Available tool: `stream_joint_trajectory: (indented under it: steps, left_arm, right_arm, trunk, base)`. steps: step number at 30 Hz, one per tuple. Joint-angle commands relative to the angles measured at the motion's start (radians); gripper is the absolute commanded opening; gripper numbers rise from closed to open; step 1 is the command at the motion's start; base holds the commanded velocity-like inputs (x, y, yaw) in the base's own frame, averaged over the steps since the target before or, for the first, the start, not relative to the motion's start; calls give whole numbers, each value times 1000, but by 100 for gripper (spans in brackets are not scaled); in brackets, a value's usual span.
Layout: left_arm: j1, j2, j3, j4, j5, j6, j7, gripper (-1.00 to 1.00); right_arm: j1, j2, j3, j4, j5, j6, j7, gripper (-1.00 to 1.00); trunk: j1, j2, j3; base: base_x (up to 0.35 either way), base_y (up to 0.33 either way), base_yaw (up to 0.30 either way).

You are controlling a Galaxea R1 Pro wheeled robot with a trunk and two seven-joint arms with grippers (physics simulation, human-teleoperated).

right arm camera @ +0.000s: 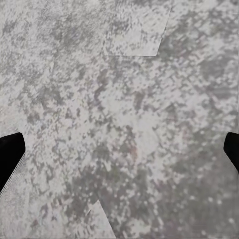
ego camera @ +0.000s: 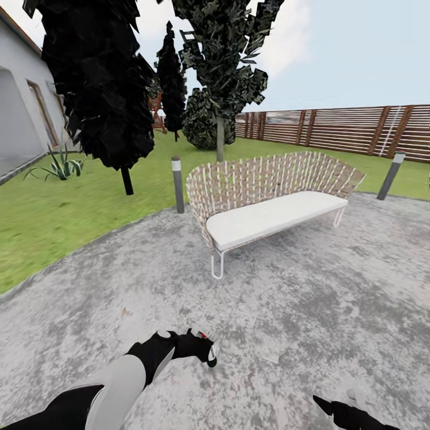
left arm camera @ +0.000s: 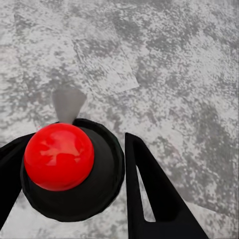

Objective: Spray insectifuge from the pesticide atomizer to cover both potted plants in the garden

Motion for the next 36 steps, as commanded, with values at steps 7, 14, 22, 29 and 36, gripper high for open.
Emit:
stream_joint_trajectory:
  steps: [7, 14, 22, 29, 36]
  left_arm:
    - [0, 0, 9, -1, -10, -1, -3, -100]
    - [0, 0, 9, -1, -10, -1, -3, -100]
    - [0, 0, 9, -1, -10, -1, -3, -100]
    - [0, 0, 9, -1, -10, -1, -3, -100]
    - [0, 0, 9, -1, -10, -1, -3, -100]
  right_arm:
    - [-1, 1, -9, -1, 8, 6, 7, 100]
    - [-1, 1, -9, -1, 8, 6, 7, 100]
    - [-1, 1, -9, -1, 8, 6, 8, 100]
    - [-1, 1, -9, -1, 8, 6, 8, 100]
    - [-1, 1, -9, -1, 8, 6, 7, 100]
  trunk:
    - [0, 0, 3]
    - [0, 0, 9]
    - [0, 0, 17]
    - [0, 0, 25]
    - [0, 0, 30]
  base:
    - [336, 0, -176]
    - [336, -11, -232]
    - [317, -135, -226]
    - [268, -214, -214]
    - [227, -249, -143]
